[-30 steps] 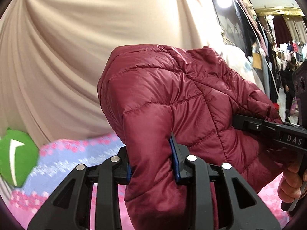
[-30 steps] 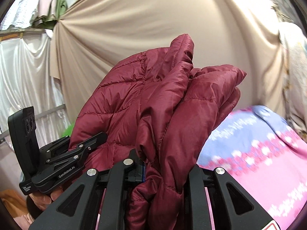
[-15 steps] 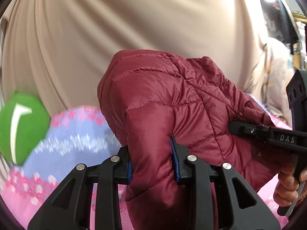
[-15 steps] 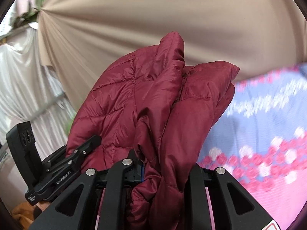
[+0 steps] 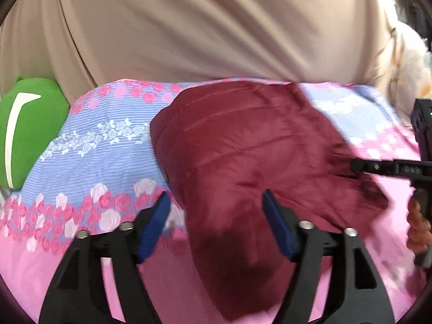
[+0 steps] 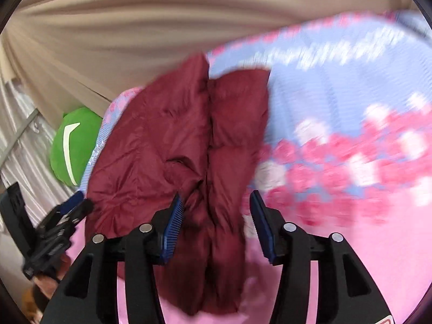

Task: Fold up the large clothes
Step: 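Lower the folded jacket onto the bedspread with both tools and open them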

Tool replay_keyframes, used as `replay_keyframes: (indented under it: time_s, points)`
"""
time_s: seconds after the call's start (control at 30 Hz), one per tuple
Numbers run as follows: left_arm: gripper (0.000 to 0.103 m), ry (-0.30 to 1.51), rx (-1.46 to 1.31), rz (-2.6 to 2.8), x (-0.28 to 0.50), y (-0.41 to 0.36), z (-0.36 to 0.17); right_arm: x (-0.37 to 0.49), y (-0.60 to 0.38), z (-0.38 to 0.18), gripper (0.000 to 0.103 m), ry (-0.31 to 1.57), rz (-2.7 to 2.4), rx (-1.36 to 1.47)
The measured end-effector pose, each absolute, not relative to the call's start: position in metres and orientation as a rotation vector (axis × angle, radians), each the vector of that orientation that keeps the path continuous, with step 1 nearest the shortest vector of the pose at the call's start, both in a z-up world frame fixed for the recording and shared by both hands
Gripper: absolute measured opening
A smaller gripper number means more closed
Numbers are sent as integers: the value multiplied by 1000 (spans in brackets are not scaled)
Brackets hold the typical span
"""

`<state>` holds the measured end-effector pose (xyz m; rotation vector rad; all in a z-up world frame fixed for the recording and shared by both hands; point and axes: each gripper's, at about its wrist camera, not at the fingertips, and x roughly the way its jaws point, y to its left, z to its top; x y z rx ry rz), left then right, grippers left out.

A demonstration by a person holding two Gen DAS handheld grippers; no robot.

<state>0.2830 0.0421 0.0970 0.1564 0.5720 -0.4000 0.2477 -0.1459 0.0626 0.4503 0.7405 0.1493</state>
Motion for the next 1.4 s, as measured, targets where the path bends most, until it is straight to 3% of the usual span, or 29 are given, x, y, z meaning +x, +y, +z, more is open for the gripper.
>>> replay_keyframes:
  time_s: [0.07,0.3,0.33,0.37,0.43,0.5,0.6,0.67,0.73,0.83,0.87,0.9,0.97,1.0,1.13,1.23,1.3,1.37,1.4]
  points:
    - [87,574,162,-452,257,44,99,223,-145,78,59,701,158,416]
    - [87,642,285,-414,228,18,55,224,-131,56,64,777,160,434]
    - [85,657,274,-398,231,18,50,233,-126,52,61,796,162,440]
    - [76,673,261,-384,236,19,47,240,-124,47,37,821,170,445]
    - [63,686,265,-357,240,21,48,246,-118,50,10,838,200,434]
    - [49,686,245,-349,240,28,54,235,-113,68,6,785,207,395]
    - [48,728,205,-358,246,40,55,215,-103,86,4,738,215,340]
    - [48,764,222,-344,254,41,41,222,-96,65,4,819,184,294]
    - [48,796,237,-339,258,40,29,237,-88,37,7,899,183,257]
    - [48,880,103,-405,255,64,33,234,-95,43,17,911,194,316]
    - [53,886,47,-445,252,74,40,231,-101,49,18,902,201,344]
    - [65,880,-5,-474,248,83,48,228,-109,56,22,884,199,367]
    - [85,821,-123,-498,244,106,74,227,-126,71,54,839,181,405]
    - [89,801,-153,-502,247,110,82,231,-133,76,57,815,180,422]
    - [93,762,-236,-537,292,105,100,278,-151,75,74,830,210,530]
    - [91,820,-242,-521,340,89,83,308,-156,48,75,901,233,658]
    - [60,849,-247,-530,359,77,73,325,-155,26,52,952,291,719]
    - [52,811,-203,-548,364,62,75,326,-156,34,23,914,293,690]
    - [46,775,-157,-547,361,52,80,322,-156,47,20,876,281,640]
